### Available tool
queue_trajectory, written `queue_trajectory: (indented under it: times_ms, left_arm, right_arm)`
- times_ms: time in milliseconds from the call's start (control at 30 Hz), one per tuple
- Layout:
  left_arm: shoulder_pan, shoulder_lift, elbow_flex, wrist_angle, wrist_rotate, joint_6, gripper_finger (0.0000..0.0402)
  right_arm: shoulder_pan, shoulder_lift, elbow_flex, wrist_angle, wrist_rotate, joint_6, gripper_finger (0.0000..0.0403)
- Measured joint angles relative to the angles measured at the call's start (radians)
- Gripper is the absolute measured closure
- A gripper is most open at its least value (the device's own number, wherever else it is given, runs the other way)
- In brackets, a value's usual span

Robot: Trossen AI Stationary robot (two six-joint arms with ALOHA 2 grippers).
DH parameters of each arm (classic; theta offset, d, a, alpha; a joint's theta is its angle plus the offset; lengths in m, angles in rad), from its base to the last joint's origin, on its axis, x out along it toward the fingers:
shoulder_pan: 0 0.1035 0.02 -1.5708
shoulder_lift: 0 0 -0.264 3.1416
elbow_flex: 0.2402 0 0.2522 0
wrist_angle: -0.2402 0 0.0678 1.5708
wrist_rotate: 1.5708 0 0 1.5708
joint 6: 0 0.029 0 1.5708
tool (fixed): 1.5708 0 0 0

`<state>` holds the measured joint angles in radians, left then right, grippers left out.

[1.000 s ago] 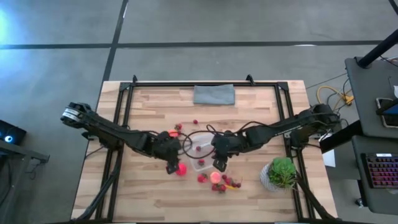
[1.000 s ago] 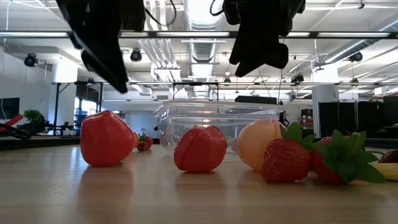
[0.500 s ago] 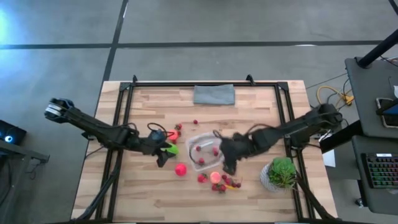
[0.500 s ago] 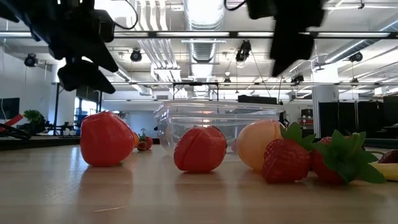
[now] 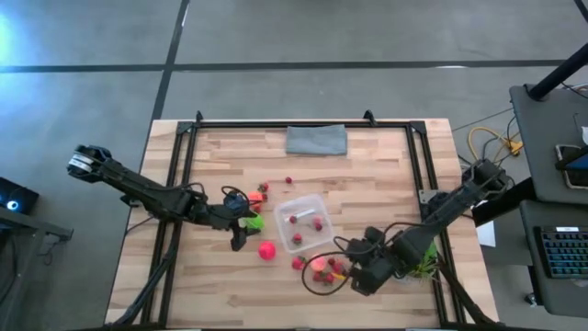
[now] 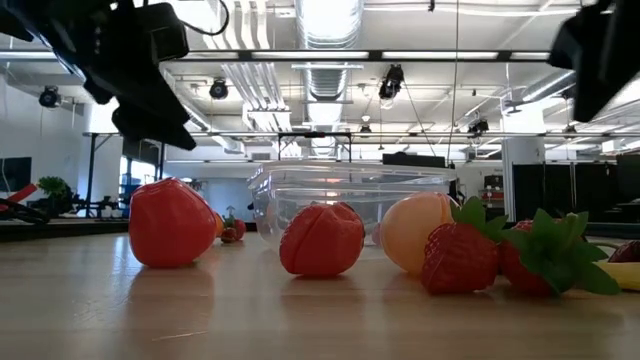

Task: Pick and placing Produce into tupperware
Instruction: Put the green melon into the transparent container

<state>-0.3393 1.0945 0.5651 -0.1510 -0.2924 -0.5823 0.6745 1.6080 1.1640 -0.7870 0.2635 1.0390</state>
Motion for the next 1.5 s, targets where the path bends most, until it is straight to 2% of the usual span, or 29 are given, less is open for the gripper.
queue_trajectory:
  times_ms: [200, 467, 633, 900, 1067, 1333, 1500]
  left_arm:
    - [0.002, 0.008, -0.001, -0.018, 0.024, 0.041, 0.0155]
    - [0.001, 0.012, -0.001, -0.024, 0.065, 0.19, 0.0155]
    - [0.001, 0.017, -0.003, -0.025, 0.064, 0.232, 0.0155]
    - [0.002, 0.038, -0.008, -0.209, 0.058, 0.285, 0.0155]
    - [0.004, 0.056, -0.008, -0.187, 0.031, 0.3, 0.0155]
    - [0.005, 0.143, -0.008, -0.138, 0.017, 0.513, 0.0155]
    - [0.005, 0.213, 0.003, -0.109, -0.026, 0.545, 0.0155]
  right_arm:
    - [0.039, 0.002, -0.012, 0.001, -0.008, 0.093, 0.0177]
    - [0.076, 0.016, -0.041, 0.008, -0.015, 0.002, 0.0177]
    - [0.076, 0.014, -0.065, 0.011, -0.033, 0.024, 0.0177]
    - [0.076, 0.013, -0.067, -0.002, -0.035, 0.023, 0.0177]
    - [0.076, 0.013, -0.068, 0.001, -0.035, -0.031, 0.0177]
    - [0.076, 0.013, -0.066, 0.007, -0.035, -0.071, 0.0177]
    - [0.076, 0.013, -0.066, 0.011, -0.035, -0.071, 0.0177]
